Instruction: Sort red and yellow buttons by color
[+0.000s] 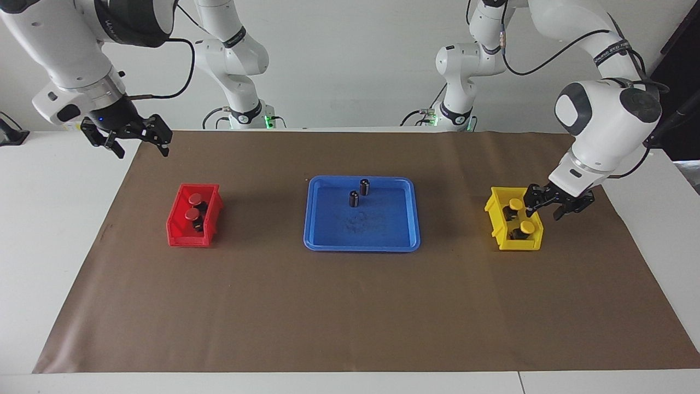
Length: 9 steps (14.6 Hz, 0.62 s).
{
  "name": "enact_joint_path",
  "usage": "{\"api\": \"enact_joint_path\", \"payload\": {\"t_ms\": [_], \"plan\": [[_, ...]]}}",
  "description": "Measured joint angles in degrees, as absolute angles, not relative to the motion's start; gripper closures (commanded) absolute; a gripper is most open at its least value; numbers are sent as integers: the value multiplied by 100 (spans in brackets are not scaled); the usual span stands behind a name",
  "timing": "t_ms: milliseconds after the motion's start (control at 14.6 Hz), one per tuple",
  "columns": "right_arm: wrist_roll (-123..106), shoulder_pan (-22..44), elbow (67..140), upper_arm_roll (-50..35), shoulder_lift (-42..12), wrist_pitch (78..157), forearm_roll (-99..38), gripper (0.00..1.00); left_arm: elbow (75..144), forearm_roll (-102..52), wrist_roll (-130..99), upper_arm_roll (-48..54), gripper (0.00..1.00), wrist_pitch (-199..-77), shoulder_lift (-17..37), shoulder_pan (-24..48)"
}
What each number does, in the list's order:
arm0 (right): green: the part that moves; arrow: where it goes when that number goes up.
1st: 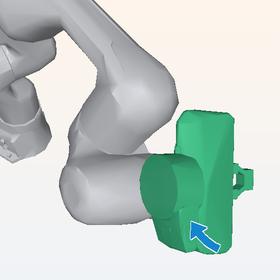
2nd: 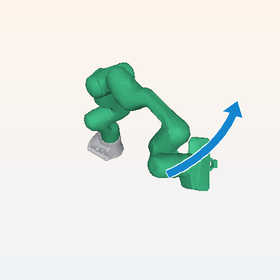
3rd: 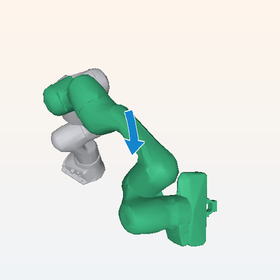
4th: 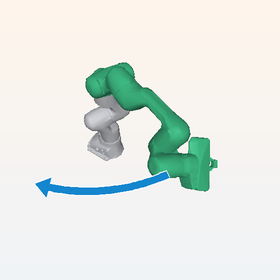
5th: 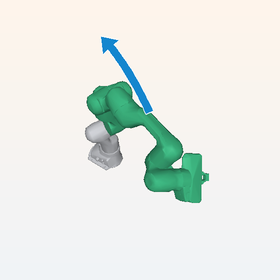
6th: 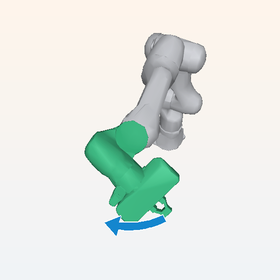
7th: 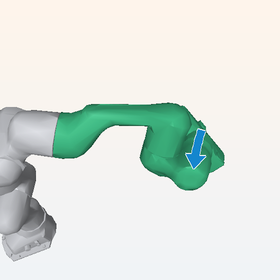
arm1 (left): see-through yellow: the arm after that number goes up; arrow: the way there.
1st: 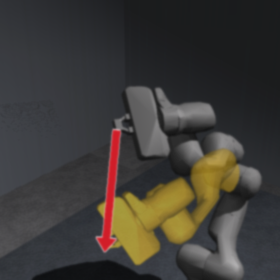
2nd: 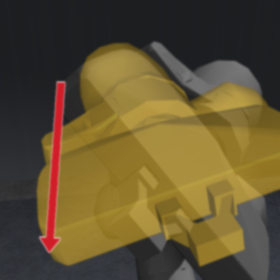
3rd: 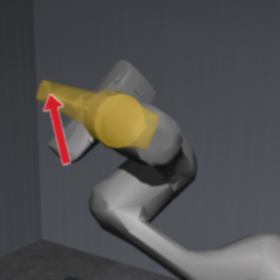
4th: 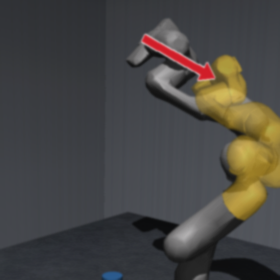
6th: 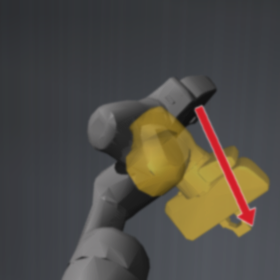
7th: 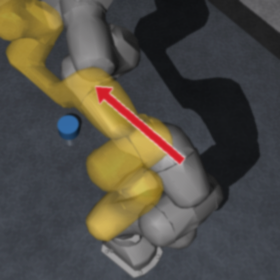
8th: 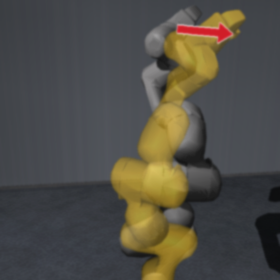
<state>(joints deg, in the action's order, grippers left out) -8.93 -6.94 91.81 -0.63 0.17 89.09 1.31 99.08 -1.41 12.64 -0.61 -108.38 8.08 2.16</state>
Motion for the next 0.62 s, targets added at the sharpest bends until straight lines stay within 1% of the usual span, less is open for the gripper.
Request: {"api": "enact_joint_path", "payload": {"t_ms": [205,411,616], "plan": [[-893,-687,9178,-64,16,8909,131,0,9100,-141,1260,-51,0,-10130,769,230],[-893,-688,9176,-64,16,8909,131,0,8749,-141,1259,-16,0,-9647,749,298],[-893,-688,9175,-64,16,8909,131,0,8595,-141,1241,-1,0,-9388,718,418]]}}
